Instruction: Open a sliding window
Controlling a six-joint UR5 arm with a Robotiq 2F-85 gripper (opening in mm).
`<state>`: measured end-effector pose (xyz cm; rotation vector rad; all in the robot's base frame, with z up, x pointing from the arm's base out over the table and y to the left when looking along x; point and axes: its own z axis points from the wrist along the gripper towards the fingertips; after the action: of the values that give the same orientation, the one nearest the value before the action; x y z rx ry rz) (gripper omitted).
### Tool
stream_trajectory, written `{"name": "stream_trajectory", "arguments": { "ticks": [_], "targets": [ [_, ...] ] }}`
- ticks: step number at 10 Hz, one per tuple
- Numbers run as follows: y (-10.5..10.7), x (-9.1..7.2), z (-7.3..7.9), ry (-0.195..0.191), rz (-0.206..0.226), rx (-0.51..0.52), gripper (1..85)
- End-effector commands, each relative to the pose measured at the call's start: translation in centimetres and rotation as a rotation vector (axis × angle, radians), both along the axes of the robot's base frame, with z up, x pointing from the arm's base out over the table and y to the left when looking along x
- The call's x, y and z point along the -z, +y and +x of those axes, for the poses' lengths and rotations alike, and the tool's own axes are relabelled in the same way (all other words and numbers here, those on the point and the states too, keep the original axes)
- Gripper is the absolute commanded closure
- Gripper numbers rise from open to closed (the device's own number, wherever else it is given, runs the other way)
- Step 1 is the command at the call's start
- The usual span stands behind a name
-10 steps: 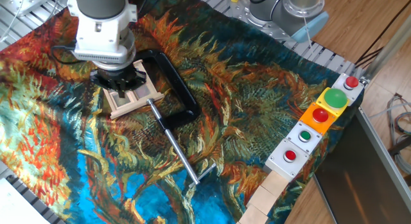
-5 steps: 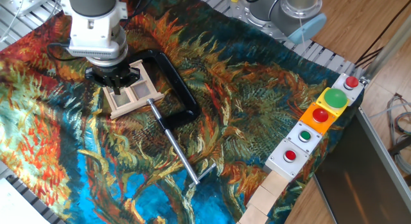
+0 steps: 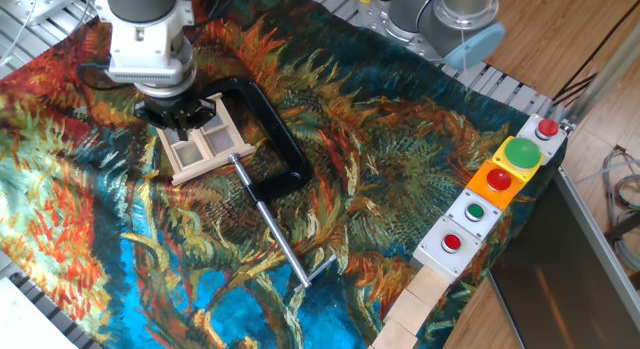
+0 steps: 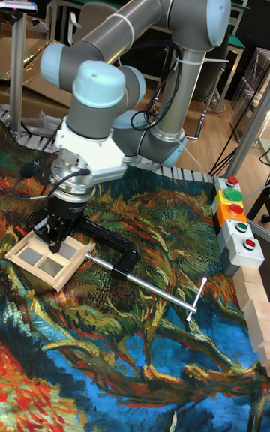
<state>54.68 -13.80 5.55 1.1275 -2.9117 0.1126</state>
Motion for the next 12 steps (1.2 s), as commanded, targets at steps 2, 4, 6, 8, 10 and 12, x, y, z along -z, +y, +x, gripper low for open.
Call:
{"name": "stream_trajectory", "arguments": {
  "ticks": [2,4,6,8,10,12],
  "targets": [
    [-0.3,0.3,-0.5,-0.004,0.020,0.018,84.3],
    [-0.5,0.8,-0.1,-0.002,0.012,0.015,84.3],
    [0.3,1.5,0.4,-0.007,0.028,0.024,84.3],
    [0.7,1.8,1.0,-0.022,0.025,0.035,84.3],
    [1.2,1.8,1.1,-0.027,0.044,0.060,84.3],
    [0.7,1.8,1.1,-0.030,0.028,0.087,84.3]
  ]
}}
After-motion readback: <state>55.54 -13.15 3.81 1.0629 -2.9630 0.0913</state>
